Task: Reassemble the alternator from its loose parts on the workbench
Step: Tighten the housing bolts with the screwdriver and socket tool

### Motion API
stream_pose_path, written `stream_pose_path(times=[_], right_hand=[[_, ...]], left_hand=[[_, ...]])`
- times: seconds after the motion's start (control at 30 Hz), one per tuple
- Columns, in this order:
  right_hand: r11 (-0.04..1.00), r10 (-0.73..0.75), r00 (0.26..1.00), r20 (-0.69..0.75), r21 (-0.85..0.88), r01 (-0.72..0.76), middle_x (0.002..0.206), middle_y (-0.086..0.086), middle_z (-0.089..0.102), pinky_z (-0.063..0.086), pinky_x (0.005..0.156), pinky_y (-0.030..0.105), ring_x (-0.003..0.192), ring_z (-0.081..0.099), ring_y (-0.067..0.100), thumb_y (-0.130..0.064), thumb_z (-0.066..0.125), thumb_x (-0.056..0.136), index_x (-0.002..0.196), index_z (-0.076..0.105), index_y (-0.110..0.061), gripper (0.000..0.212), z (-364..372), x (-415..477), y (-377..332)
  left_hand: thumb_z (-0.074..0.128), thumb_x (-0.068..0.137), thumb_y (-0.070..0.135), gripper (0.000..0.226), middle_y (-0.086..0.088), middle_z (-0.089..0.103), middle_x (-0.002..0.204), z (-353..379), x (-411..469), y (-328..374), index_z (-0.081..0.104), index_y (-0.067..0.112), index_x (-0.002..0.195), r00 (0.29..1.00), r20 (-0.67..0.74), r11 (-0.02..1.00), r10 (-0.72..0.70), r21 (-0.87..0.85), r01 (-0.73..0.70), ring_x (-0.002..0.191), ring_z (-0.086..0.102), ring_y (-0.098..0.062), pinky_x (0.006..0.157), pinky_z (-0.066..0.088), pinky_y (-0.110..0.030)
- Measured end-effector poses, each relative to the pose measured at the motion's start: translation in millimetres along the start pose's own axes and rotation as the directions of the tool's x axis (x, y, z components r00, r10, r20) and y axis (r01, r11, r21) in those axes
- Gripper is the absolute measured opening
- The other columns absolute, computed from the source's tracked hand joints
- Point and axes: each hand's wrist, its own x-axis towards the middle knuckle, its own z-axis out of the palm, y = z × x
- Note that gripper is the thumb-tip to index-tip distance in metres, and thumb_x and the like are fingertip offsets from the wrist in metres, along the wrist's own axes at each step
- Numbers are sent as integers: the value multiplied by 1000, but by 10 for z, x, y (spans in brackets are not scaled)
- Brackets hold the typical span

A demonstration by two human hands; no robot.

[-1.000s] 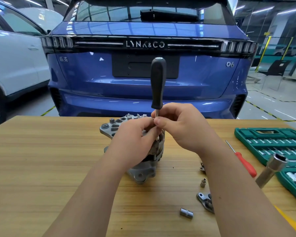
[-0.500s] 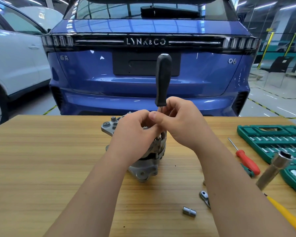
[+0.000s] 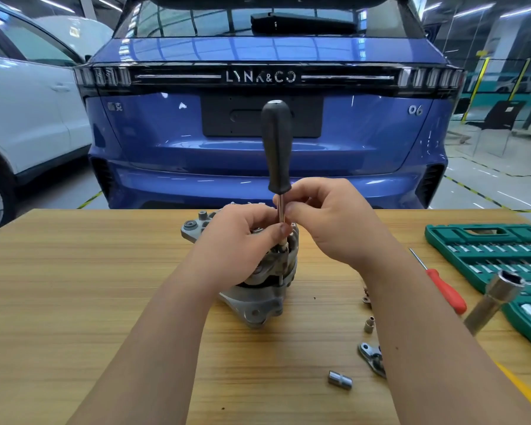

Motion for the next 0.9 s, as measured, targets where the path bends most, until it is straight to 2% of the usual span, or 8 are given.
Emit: stream_pose_path(times=[0.07,0.23,0.33,0.43,0.57,0.67,0.77,0.9], right_hand=[[999,-3,999,-41,-33,1,76,-14,67,49,58,12,70,62,2,-13,59,87,79,68,-29,21,1,12,22],[999,3,997,77,42,-7,84,-14,69,51,69,12,81,65,4,-22,63,91,91,69,-34,13,-56,7,66],[1000,16,1000,-7,27,-16,71,-11,68,51,59,16,68,63,3,-28,70,86,78,67,-24,9,22,17,60],[998,45,993,-107,-33,-48,66,-6,63,50,54,22,59,56,4,-40,74,79,70,59,-21,27,107,30,76],[999,-1,999,55,41,-1,74,-17,66,46,57,11,68,60,-3,-31,65,89,84,67,-32,6,-10,17,35],[1000,7,999,-40,27,-6,69,-18,64,44,54,8,65,61,-3,-28,69,87,79,66,-27,9,38,25,60],[998,53,993,-109,-12,-55,66,-11,63,47,51,13,60,58,0,-40,71,83,75,63,-23,21,81,35,77],[1000,26,999,44,9,-26,79,-13,69,50,61,13,75,64,0,-33,66,88,81,68,-31,7,-2,23,60]], left_hand=[[60,93,30,16,21,70,86,10,2,0,71,35,104,1000,19,1000,10,7,-10,87,61,5,80,52,-28],[57,94,36,16,24,67,82,35,19,-11,69,40,103,1000,14,999,22,36,-22,85,59,9,72,46,-21],[65,81,45,9,25,65,74,70,30,-10,66,37,86,996,-88,999,11,41,-8,76,59,7,65,44,-19],[70,78,38,13,11,64,68,90,29,-1,66,26,78,984,-175,999,32,47,-24,65,59,-3,60,50,-29],[65,89,31,11,19,70,81,4,9,-8,73,30,96,998,-43,999,46,-3,-46,81,64,2,75,54,-28],[63,89,37,17,20,69,88,22,20,-8,69,34,104,999,38,1000,12,18,-12,88,61,4,78,51,-25],[66,83,42,20,12,68,84,80,26,24,68,28,96,999,-49,998,13,57,-11,83,62,-4,76,54,-33],[62,89,35,8,17,68,77,36,25,11,69,35,87,999,-37,1000,15,18,-14,74,63,-3,69,55,-31]])
